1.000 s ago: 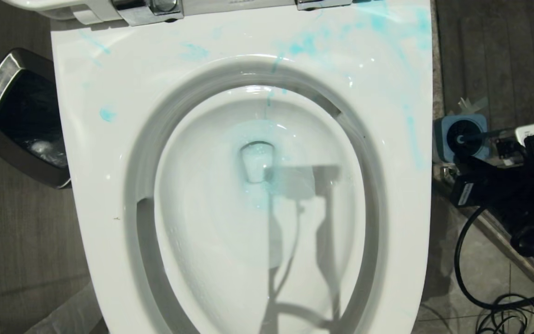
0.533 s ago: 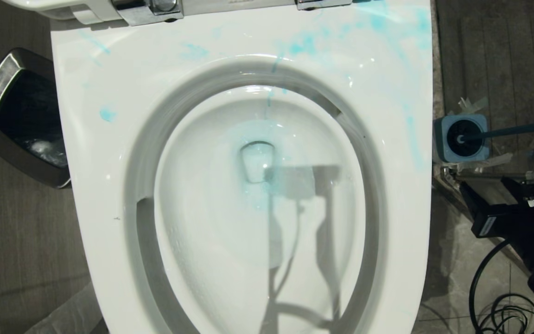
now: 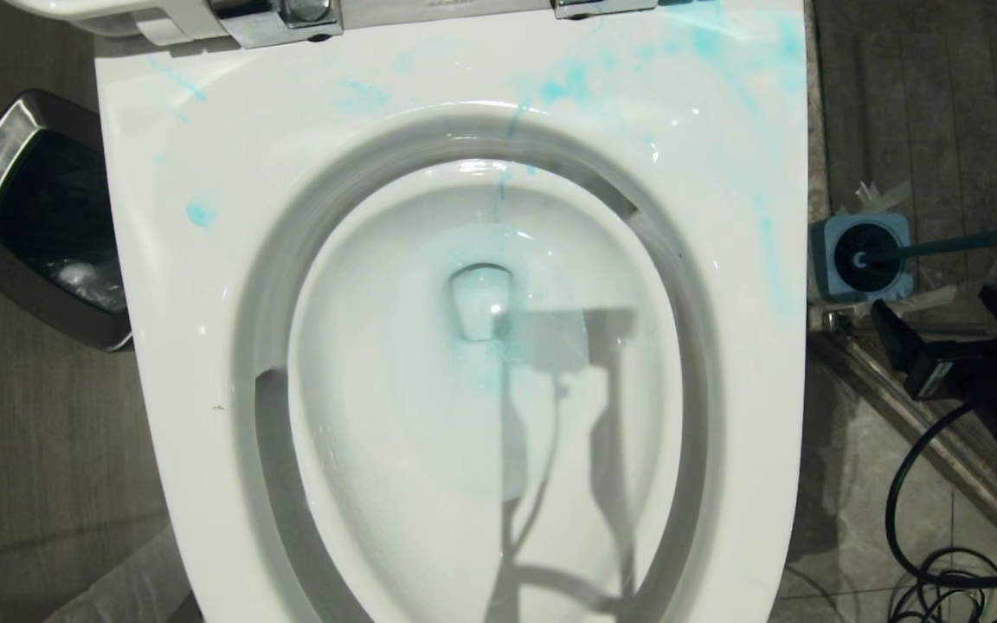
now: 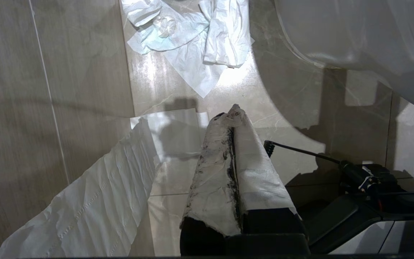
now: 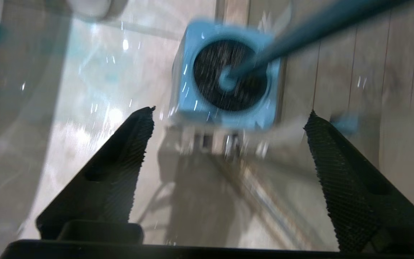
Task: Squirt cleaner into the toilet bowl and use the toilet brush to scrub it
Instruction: Scrub the toilet bowl
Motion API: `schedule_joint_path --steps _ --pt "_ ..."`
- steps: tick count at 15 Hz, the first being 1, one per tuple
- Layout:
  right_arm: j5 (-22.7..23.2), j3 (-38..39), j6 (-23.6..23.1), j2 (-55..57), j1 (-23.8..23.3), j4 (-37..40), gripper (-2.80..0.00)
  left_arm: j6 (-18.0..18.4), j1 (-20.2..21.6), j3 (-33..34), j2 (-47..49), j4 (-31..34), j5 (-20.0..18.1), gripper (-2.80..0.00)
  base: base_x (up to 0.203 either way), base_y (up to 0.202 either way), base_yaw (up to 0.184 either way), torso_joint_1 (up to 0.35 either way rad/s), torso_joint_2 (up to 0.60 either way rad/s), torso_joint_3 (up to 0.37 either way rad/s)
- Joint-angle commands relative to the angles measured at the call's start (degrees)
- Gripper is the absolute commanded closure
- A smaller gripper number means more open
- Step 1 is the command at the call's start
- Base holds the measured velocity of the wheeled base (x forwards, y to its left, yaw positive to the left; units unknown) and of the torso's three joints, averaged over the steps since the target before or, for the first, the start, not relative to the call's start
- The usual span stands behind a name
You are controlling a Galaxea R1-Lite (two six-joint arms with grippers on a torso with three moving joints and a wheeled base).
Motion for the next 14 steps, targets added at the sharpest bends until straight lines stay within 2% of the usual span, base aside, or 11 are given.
schedule_joint_path --steps 1,3,11,12,14 --pt "5.1 -4.7 -0.1 0.5 -3.6 1.7 -2.80 0.0 0.0 0.0 0.1 0.0 0.0 0.00 0.000 0.000 0.000 0.000 0.00 0.000" --pt "8.3 -8.2 -0.2 1.2 -5.7 3.2 -2.80 0.0 0.0 0.0 0.1 0.0 0.0 0.00 0.000 0.000 0.000 0.000 0.00 0.000" --pt "11.3 -21.1 -0.2 3.8 -6.1 3.9 -2.80 0.0 0.0 0.0 0.1 0.0 0.0 0.00 0.000 0.000 0.000 0.000 0.00 0.000" --pt "11.8 -21.6 -0.2 3.8 -6.0 3.9 0.00 0.0 0.0 0.0 0.1 0.0 0.0 0.00 0.000 0.000 0.000 0.000 0.00 0.000" --pt "11.9 -21.6 -0.3 3.8 -6.1 3.6 0.00 0.0 0.0 0.0 0.1 0.0 0.0 0.00 0.000 0.000 0.000 0.000 0.00 0.000"
